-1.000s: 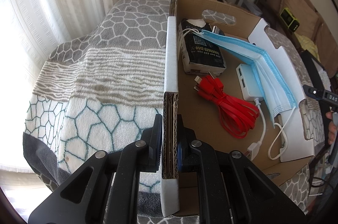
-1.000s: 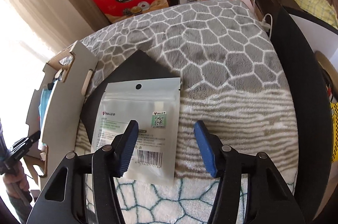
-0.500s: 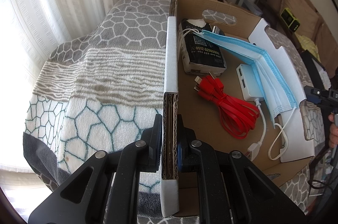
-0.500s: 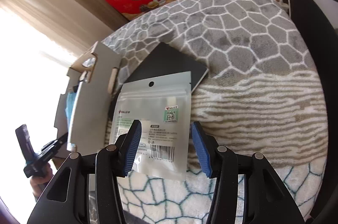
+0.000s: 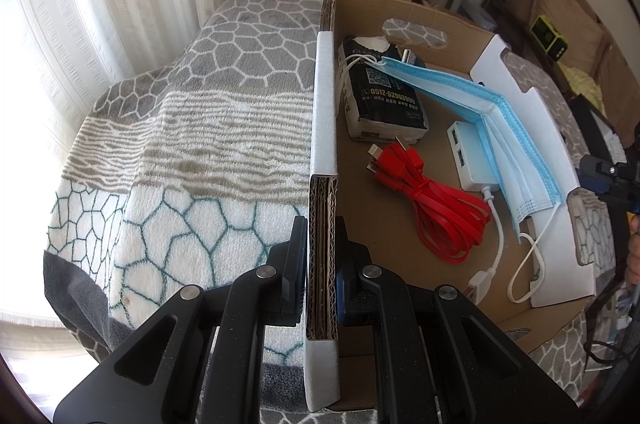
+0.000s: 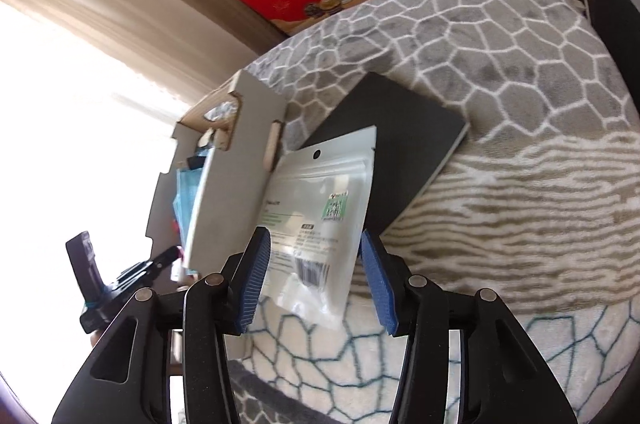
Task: Organize objects
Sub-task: 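Grasp the white zip bag with the right tool and lift it, then carry the white zip bag into the box and release it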
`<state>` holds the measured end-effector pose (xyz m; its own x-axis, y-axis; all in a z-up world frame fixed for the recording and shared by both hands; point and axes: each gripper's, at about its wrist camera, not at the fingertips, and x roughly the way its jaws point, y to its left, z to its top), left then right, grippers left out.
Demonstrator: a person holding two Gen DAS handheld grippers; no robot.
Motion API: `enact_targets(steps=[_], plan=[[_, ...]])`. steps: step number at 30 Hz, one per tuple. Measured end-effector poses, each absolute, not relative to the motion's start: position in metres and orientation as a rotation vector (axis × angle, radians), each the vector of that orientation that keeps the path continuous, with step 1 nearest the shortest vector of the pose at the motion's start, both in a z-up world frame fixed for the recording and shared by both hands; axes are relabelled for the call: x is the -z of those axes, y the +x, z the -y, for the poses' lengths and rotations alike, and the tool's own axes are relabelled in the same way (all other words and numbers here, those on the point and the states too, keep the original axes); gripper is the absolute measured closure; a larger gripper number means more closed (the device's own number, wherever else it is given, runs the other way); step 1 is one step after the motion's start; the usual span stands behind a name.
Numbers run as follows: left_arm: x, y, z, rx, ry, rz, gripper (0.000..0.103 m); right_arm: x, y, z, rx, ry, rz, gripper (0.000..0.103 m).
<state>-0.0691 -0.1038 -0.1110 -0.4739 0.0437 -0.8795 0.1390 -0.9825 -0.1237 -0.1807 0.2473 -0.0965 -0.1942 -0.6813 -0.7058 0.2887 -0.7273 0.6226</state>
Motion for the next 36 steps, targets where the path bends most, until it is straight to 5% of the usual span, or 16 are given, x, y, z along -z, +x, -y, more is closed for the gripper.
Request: enact_targets(steps=[9,14,16,36], plan=[[0.111,-0.07,0.102,2.634,1.581,-0.267,0.093,0.096,-0.183,-0.247,1.879,1.418,0.537,0.062],[0.111,-0.07,0.102,2.634,1.581,-0.269,0.093,0.101,-0.181,-0.232,1.855,1.444,0.478,0.074],[0.111,-0.07,0.102,2.634,1.583,-0.269,0.093,0.103,-0.181,-0.229,1.869,1.454,0.46,0.087],[0.11,-0.07,0.103,2.635,1.585,-0.279,0.093,0.042,-0.188,-0.252,2.011,1.283,0.586,0.093]])
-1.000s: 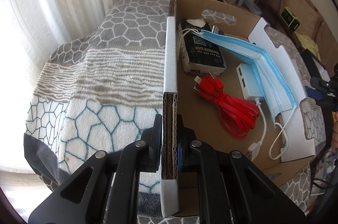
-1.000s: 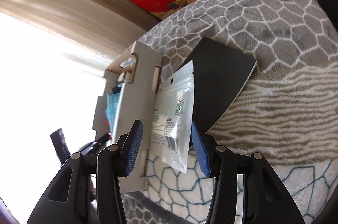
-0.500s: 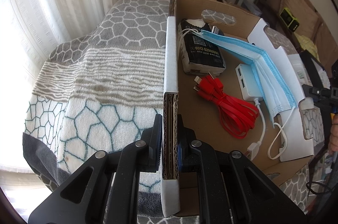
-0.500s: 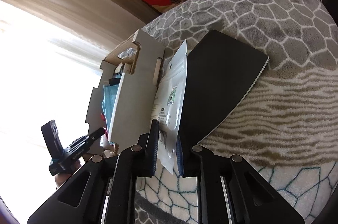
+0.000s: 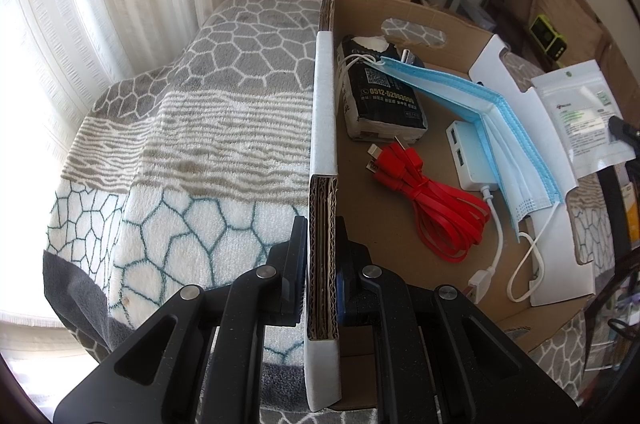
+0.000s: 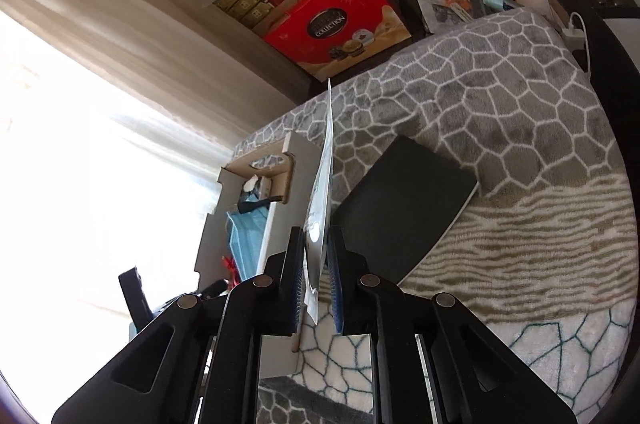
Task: Organize objects
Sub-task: 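Carry the white zip bag into the box and release it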
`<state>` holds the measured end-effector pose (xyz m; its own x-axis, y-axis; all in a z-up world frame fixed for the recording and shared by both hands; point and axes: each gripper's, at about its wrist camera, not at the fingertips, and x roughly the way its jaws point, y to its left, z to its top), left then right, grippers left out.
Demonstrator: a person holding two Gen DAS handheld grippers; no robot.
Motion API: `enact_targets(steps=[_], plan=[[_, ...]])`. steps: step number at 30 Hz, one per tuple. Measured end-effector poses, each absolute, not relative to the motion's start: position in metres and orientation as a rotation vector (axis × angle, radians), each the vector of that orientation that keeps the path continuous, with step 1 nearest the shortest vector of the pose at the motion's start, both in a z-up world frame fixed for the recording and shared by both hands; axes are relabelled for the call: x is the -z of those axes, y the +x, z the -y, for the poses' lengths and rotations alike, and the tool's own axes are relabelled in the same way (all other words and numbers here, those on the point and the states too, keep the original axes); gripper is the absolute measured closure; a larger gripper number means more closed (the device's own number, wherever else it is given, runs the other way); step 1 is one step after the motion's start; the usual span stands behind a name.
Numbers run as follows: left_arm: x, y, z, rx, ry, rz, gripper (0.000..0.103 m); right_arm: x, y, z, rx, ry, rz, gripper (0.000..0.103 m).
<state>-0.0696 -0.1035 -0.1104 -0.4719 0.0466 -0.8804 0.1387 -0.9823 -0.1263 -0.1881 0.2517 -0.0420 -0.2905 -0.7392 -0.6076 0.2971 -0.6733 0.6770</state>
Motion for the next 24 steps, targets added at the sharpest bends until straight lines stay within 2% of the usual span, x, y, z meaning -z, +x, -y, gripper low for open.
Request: enact_targets(steps=[9,24], plan=[[0.11,-0.069,0.104,2.633,1.585,-0.276,0.093,0.021,-0.181,-0.206,1.956,1.224,0.554,0.093],[0.111,-0.069,0.105,2.633,1.586,-0.278,0.093,0.057,-0.197,-0.129,1.88,1.287,0.586,0.093]])
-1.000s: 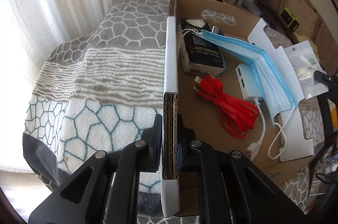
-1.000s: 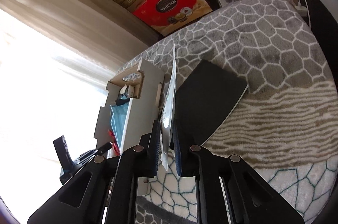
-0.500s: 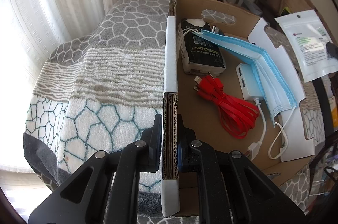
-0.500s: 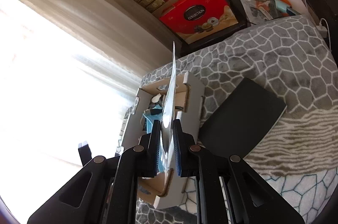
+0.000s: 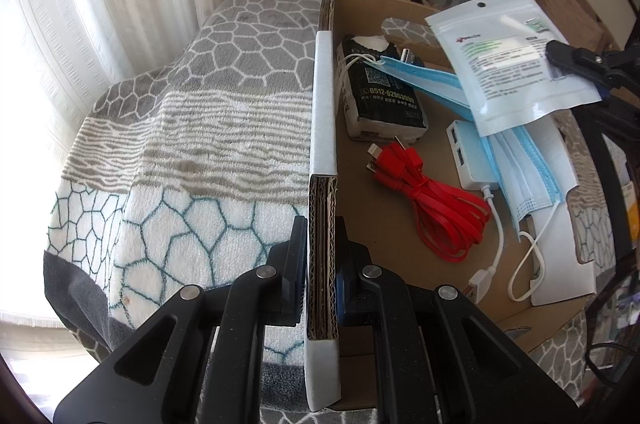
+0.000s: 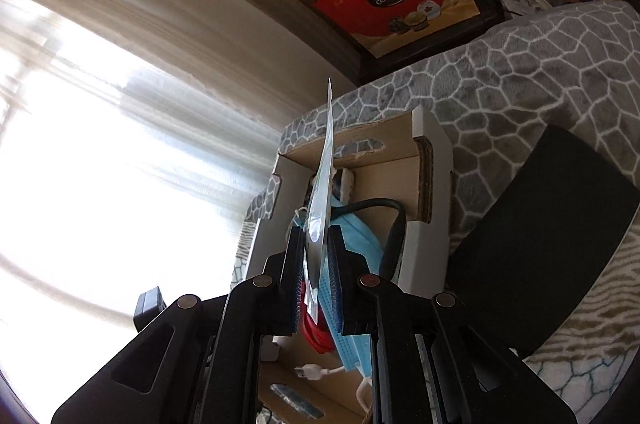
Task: Organize objects
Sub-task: 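Carry the white zip bag into the box and release it, then withdraw the open right tool from the box toward the black pad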
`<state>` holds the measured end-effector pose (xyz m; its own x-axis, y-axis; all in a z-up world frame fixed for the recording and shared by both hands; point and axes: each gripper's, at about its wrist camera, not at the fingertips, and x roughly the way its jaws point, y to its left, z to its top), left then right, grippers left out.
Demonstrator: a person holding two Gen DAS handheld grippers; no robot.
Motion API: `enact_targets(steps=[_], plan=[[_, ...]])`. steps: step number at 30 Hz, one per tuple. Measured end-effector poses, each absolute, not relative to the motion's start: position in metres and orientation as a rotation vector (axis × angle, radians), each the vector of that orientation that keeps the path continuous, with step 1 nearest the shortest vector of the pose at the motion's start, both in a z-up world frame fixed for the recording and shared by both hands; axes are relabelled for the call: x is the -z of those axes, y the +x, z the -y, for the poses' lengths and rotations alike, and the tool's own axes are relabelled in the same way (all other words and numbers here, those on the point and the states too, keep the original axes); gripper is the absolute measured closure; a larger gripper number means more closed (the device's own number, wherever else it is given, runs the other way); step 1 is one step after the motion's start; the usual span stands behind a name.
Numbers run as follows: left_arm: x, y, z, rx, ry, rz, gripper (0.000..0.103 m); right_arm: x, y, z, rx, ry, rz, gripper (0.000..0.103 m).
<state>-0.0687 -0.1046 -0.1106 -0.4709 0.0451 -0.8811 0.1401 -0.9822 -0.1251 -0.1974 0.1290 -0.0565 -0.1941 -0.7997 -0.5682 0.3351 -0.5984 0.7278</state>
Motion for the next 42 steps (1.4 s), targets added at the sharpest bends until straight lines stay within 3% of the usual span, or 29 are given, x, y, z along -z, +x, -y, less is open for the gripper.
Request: enact_targets(steps=[5,8,11,14,16,20,26,28,34,40,42], plan=[[0.111,-0.069,0.105,2.632,1.586,-0.278,0.093,0.07,-0.196,-0.111,1.917,1.325,0.529,0.091],[0.111,-0.069,0.105,2.632,1.587,-0.279,0.093,0.07,-0.192,-0.102,2.006,1.343,0.402,0.081],[0.111,-0.069,0.104,2.633,1.585,-0.277,0.093,0.064,-0.187,-0.096,2.081,1.335,0.251,0.078],[0.111,-0.07,0.103,2.632,1.584,-0.279,0.093,0.056,-0.182,-0.095,2.138,1.306,0.157,0.076],[0.111,-0.07,0.102,2.63,1.584,-0.276,0.093,0.05,-0.178,-0.096,2.185,1.279,0.095,0.066],[0.111,-0.07,0.102,2.63,1.584,-0.278,0.093,0.044,-0.177,-0.096,2.215,1.241,0.021,0.06],[0.11,-0.07,0.101,2.63,1.583,-0.279,0.093,0.04,-0.181,-0.104,2.234,1.222,0.075,0.06],[0.11,-0.071,0.1,2.628,1.584,-0.277,0.093,0.043,-0.182,-0.099,2.228,1.236,0.047,0.072],[0.109,-0.07,0.101,2.631,1.583,-0.286,0.093,0.057,-0.182,-0.083,2.236,1.255,-0.041,0.08],[0.11,-0.07,0.101,2.633,1.583,-0.287,0.093,0.062,-0.186,-0.078,2.273,1.241,-0.099,0.084],[0.11,-0.07,0.101,2.634,1.583,-0.286,0.093,0.061,-0.187,-0.081,2.263,1.246,-0.08,0.081]])
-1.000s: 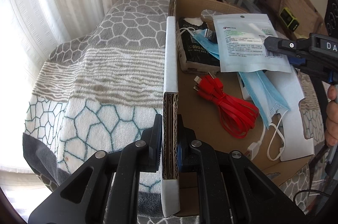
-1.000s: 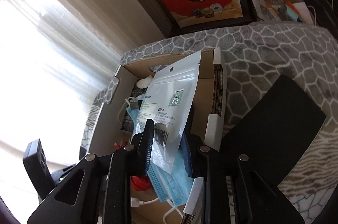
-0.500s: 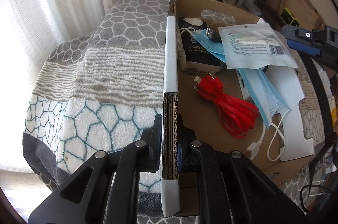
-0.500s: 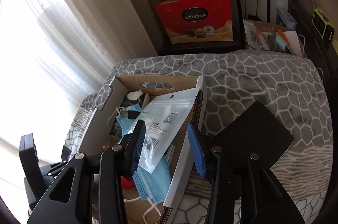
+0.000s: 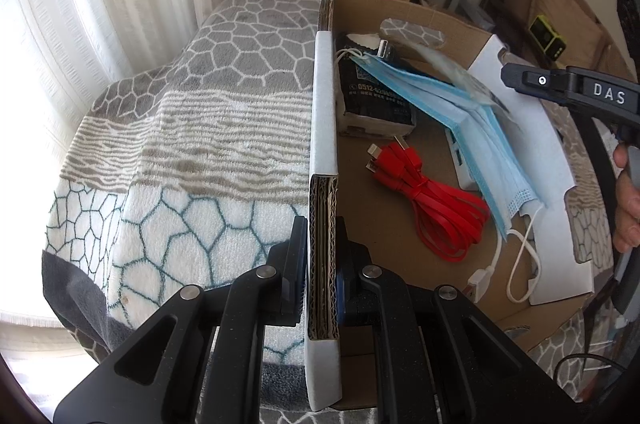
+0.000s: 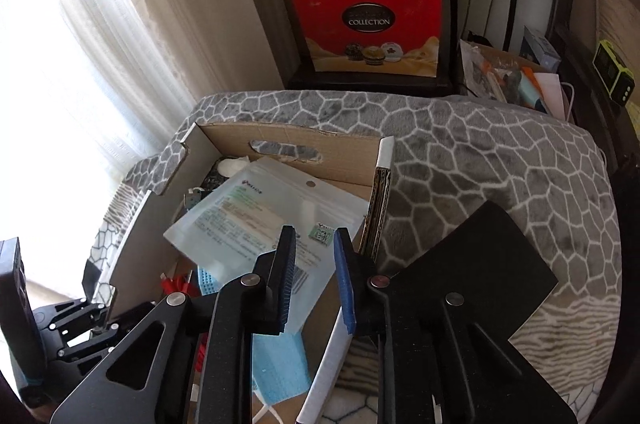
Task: Organize objects
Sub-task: 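Withdraw the open right tool from the box toward the black pad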
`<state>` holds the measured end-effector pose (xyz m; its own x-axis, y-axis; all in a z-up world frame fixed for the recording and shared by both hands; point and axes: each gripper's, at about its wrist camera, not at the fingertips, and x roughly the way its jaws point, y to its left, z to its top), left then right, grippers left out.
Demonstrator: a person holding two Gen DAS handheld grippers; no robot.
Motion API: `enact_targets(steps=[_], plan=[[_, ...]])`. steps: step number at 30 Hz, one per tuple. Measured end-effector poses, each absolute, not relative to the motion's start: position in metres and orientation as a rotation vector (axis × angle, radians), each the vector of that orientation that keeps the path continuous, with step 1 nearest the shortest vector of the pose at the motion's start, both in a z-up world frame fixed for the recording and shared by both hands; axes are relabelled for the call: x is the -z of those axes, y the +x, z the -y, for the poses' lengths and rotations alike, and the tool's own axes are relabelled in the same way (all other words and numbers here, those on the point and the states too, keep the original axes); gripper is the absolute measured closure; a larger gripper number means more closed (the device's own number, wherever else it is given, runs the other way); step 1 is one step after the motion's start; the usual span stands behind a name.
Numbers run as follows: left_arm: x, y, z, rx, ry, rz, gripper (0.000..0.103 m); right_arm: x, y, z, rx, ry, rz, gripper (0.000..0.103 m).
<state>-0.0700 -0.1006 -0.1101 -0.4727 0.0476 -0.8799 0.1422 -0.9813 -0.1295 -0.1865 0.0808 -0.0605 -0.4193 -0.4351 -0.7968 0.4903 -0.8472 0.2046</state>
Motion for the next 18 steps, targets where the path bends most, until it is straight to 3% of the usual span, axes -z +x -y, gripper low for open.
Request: enact_targets(steps=[4,8,11,13,16,18], plan=[[0.11,-0.07,0.1,2.633,1.582,-0.286,0.093,0.047,-0.182,-0.089,2.268,1.209,-0.05,0.07],[0.11,-0.07,0.101,2.633,1.583,-0.285,0.093,0.031,-0.176,-0.1,2.296,1.162,-0.081,0.068],[0.11,-0.07,0.101,2.633,1.583,-0.287,0.093,0.025,-0.171,-0.11,2.329,1.142,-0.12,0.052],[0.11,-0.07,0.101,2.633,1.583,-0.288,0.093,0.023,-0.169,-0.118,2.351,1.135,-0.125,0.034],[0.11,-0.07,0.101,2.632,1.583,-0.285,0.093,0.022,-0.167,-0.129,2.371,1.138,-0.121,0.022],[0.11,-0.07,0.101,2.631,1.583,-0.282,0.093,0.022,-0.167,-0.137,2.384,1.143,-0.12,0.021]])
